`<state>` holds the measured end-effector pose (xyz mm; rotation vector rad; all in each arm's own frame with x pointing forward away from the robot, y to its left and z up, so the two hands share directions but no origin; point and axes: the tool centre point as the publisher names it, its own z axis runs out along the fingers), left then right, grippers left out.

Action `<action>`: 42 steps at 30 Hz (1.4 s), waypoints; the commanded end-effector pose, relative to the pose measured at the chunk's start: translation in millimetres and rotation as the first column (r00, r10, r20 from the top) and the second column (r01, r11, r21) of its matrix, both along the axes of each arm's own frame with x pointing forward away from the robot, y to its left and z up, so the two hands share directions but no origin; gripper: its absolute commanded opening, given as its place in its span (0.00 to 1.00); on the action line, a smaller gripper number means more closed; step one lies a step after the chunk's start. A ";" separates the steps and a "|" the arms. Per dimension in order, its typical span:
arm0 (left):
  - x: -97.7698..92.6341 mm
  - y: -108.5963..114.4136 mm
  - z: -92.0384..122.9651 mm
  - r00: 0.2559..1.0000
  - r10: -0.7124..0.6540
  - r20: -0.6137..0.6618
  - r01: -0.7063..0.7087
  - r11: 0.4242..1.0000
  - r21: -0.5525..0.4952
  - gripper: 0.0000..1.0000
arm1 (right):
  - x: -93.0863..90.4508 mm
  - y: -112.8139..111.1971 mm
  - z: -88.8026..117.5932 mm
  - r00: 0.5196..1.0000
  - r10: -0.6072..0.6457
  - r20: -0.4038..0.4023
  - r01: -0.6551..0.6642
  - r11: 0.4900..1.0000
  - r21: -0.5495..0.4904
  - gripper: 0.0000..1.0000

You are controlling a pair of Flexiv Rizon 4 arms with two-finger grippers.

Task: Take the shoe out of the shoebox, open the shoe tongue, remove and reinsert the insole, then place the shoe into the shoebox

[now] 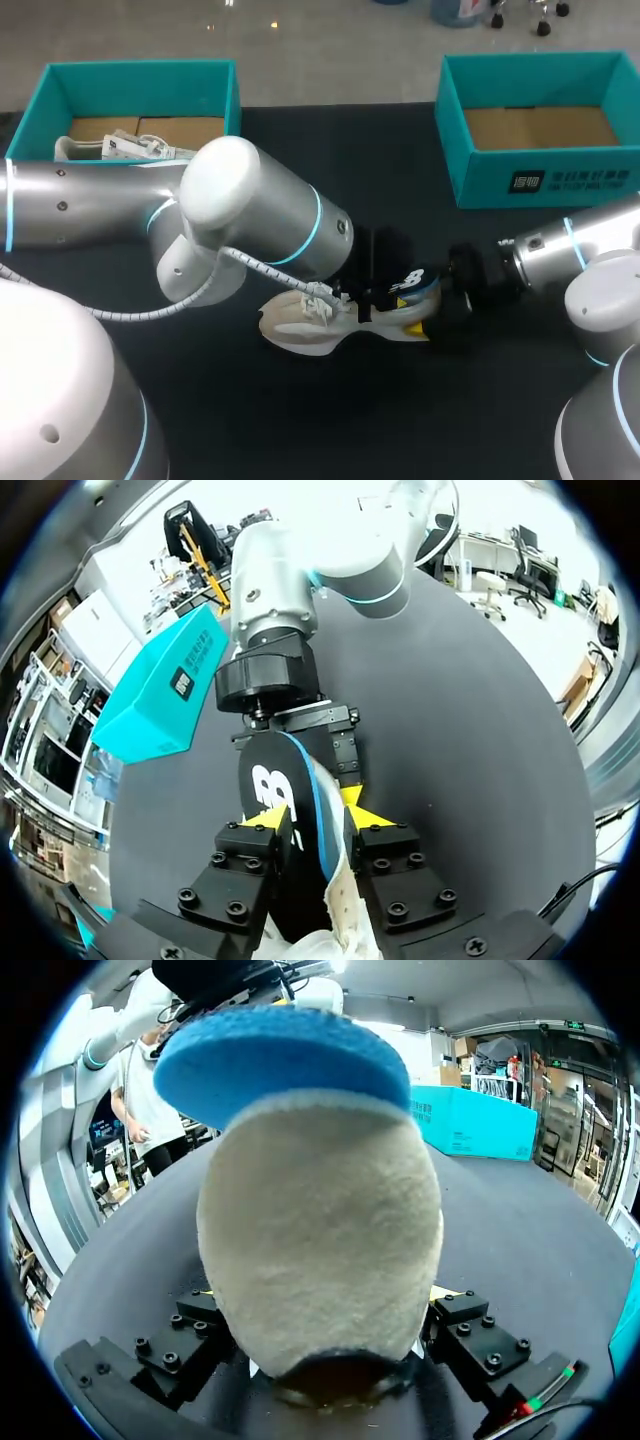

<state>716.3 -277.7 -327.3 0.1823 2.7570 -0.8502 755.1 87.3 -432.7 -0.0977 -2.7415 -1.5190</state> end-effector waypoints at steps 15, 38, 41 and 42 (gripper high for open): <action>2.7 -5.2 -12.7 1.000 0.007 0.029 -0.008 1.000 0.029 0.34 | -1.9 0.8 -4.4 1.000 -0.001 0.000 0.001 1.000 -0.003 0.20; 15.1 -1.8 -26.5 0.989 0.094 0.112 -0.105 0.990 0.099 0.20 | -1.9 0.8 -4.4 1.000 -0.001 0.000 0.001 1.000 -0.003 0.19; 16.4 0.4 -27.6 0.988 0.106 0.116 -0.118 0.988 0.098 0.05 | -1.9 0.8 -4.4 1.000 -0.001 0.000 0.001 1.000 -0.003 0.20; 16.7 1.1 -27.7 0.987 0.109 0.117 -0.121 0.988 0.098 0.02 | -1.9 0.8 -4.4 1.000 -0.001 0.000 0.001 1.000 -0.003 0.20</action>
